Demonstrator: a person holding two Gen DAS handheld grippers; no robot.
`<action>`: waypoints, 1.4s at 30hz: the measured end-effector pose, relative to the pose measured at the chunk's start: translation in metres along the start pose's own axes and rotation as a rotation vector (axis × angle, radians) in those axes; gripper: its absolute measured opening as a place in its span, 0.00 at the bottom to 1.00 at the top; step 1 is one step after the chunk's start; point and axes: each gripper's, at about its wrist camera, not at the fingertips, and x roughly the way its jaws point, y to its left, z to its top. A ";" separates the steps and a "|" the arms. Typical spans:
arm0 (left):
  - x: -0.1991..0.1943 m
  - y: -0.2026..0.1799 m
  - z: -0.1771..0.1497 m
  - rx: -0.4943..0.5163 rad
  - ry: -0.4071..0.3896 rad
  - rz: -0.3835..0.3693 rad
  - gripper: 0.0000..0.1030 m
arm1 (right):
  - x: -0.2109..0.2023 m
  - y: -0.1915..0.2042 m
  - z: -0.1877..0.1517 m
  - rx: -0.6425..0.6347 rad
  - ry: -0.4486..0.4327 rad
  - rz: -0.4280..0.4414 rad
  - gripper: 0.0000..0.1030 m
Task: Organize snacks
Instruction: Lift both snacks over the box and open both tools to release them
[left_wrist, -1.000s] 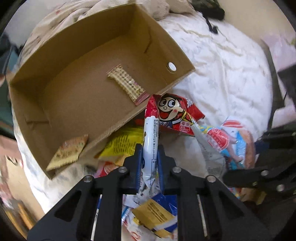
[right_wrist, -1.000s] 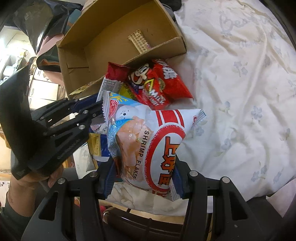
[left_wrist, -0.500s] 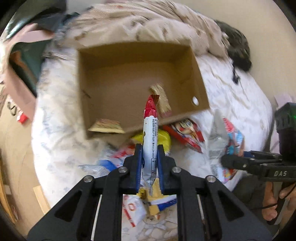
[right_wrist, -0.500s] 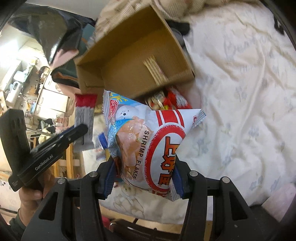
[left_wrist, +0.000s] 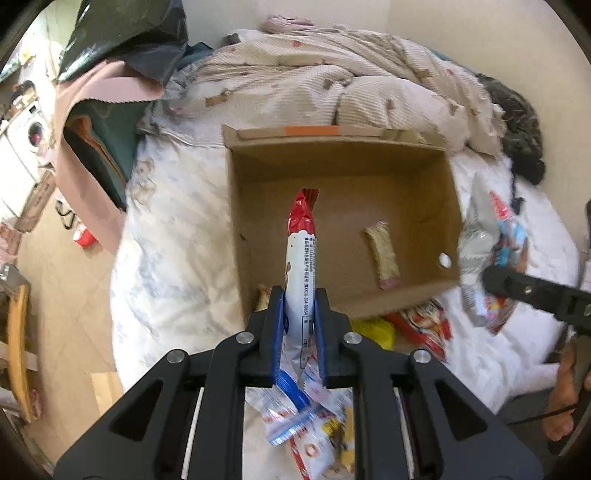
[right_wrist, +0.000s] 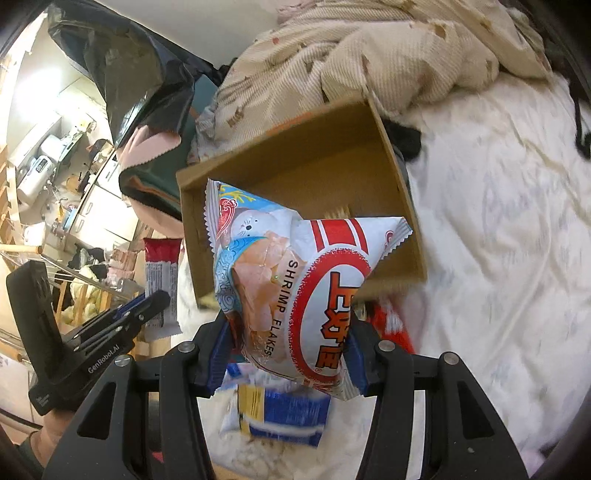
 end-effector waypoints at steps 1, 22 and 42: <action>0.003 0.001 0.004 -0.005 0.001 0.004 0.12 | 0.003 0.001 0.007 -0.007 -0.005 -0.005 0.53; 0.056 0.001 0.021 -0.046 -0.060 0.071 0.13 | 0.054 -0.003 0.042 -0.084 -0.027 -0.115 0.53; 0.057 0.006 0.021 -0.089 -0.039 0.028 0.14 | 0.062 -0.013 0.045 -0.004 -0.001 -0.108 0.62</action>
